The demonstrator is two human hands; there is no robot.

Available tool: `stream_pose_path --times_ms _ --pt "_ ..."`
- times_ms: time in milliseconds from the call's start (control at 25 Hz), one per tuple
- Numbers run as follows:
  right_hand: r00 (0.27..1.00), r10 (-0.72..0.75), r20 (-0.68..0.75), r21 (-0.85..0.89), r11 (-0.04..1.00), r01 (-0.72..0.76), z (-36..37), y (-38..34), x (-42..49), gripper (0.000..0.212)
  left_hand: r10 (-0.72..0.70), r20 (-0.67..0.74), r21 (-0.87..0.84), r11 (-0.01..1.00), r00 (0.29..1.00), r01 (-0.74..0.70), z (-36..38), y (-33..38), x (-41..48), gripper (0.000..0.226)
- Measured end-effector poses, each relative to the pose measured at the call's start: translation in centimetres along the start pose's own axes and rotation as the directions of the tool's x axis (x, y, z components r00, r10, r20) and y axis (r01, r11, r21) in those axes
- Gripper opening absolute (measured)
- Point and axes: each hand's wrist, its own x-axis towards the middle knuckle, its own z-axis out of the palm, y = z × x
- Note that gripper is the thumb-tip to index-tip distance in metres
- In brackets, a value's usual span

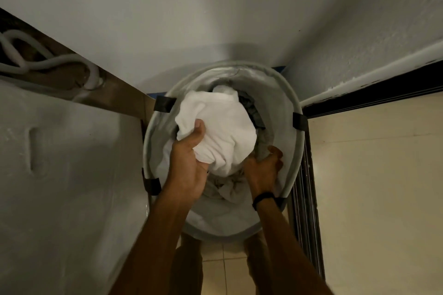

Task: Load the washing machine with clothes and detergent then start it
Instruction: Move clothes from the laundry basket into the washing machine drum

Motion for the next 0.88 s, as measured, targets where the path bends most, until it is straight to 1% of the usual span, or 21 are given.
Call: stream_pose_path --times_ms 40,80,120,160,200,240,280,320,360,440,480,520,560,600,640,680,720,760,800,840,880 --pt "0.988 0.116 0.100 0.105 0.986 -0.127 0.4 -0.3 0.6 0.072 -0.013 0.105 -0.107 0.994 0.994 0.024 0.0 0.9 -1.5 0.041" --pt "0.929 0.232 0.289 0.229 0.925 -0.303 0.8 -0.6 1.5 0.077 -0.024 0.164 -0.127 0.991 0.986 0.045 -0.5 1.5 -2.0 0.043" --pt "0.822 0.267 0.503 0.311 0.831 -0.460 0.8 -1.0 1.9 0.076 -0.037 0.186 -0.076 0.996 0.982 0.052 -0.5 1.9 -2.3 0.047" --pt "0.750 0.212 0.627 0.350 0.783 -0.514 0.7 -1.2 1.9 0.068 -0.031 0.152 0.057 0.998 0.988 0.022 -0.7 1.9 -1.9 0.052" --pt "0.720 0.131 0.681 0.406 0.751 -0.521 0.6 -1.6 1.5 0.058 -0.019 0.113 0.256 0.967 0.993 -0.010 -0.7 2.0 -1.5 0.059" --pt "0.764 0.098 0.638 0.403 0.803 -0.439 0.7 -1.9 1.2 0.050 0.008 0.056 0.502 0.864 0.998 -0.035 -0.8 2.0 -1.2 0.068" --pt "0.818 0.092 0.568 0.368 0.861 -0.352 1.2 -1.7 1.0 0.046 0.063 0.023 0.702 0.709 0.998 -0.061 -1.0 1.9 -1.0 0.076" --pt "0.893 0.095 0.439 0.298 0.923 -0.245 1.4 -1.3 1.2 0.045 0.158 0.039 0.831 0.542 0.987 -0.120 -1.4 1.7 -0.8 0.080" --pt "0.942 0.104 0.319 0.257 0.947 -0.191 1.6 -0.7 1.8 0.047 0.267 0.091 0.890 0.411 0.959 -0.198 -1.9 1.7 -0.7 0.077" --pt "0.970 0.148 0.194 0.244 0.950 -0.194 2.1 0.5 2.7 0.070 0.466 0.251 0.918 0.163 0.848 -0.361 -2.6 1.0 -1.2 0.058" --pt "0.946 0.187 0.264 0.313 0.911 -0.267 2.1 0.1 2.5 0.084 0.494 0.365 0.913 -0.022 0.789 -0.408 -2.8 0.2 -1.5 0.052" --pt "0.907 0.166 0.388 0.414 0.848 -0.332 1.8 -0.8 1.7 0.088 0.460 0.492 0.869 -0.218 0.739 -0.443 -2.5 -0.8 -2.2 0.049" --pt "0.871 0.108 0.480 0.495 0.786 -0.370 1.6 -1.9 0.1 0.077 0.382 0.615 0.786 -0.375 0.690 -0.492 -2.7 -2.0 -2.7 0.049" --pt "0.847 0.047 0.529 0.521 0.770 -0.368 1.6 -2.6 -1.0 0.060 0.290 0.698 0.702 -0.459 0.655 -0.545 -3.3 -3.4 -2.9 0.049" --pt "0.858 0.012 0.513 0.521 0.790 -0.322 2.2 -2.3 -1.0 0.047 0.225 0.744 0.642 -0.502 0.629 -0.579 -3.9 -4.5 -2.9 0.048" --pt "0.867 0.050 0.496 0.516 0.786 -0.341 1.9 -2.4 -1.2 0.041 0.207 0.741 0.639 -0.509 0.639 -0.576 -4.7 -5.5 -2.8 0.046" --pt "0.876 0.164 0.454 0.446 0.809 -0.383 0.6 -3.1 -1.7 0.041 0.259 0.697 0.693 -0.485 0.668 -0.534 -5.4 -6.2 -2.7 0.045" --pt "0.887 0.152 0.435 0.374 0.866 -0.332 0.2 -2.6 -1.6 0.045 0.351 0.588 0.799 -0.395 0.729 -0.454 -6.3 -6.8 -2.9 0.044" --pt "0.840 0.140 0.524 0.343 0.868 -0.358 0.7 -1.6 -1.1 0.047 0.425 0.459 0.886 -0.281 0.780 -0.368 -6.8 -7.0 -2.9 0.041" --pt "0.764 0.151 0.627 0.382 0.795 -0.470 0.3 -1.3 -0.8 0.046 0.484 0.363 0.931 -0.215 0.796 -0.294 -6.9 -6.9 -2.7 0.038" --pt "0.751 0.133 0.646 0.377 0.801 -0.466 0.0 -0.8 -1.3 0.046 0.493 0.252 0.966 -0.073 0.833 -0.249 -7.2 -7.0 -2.1 0.042"
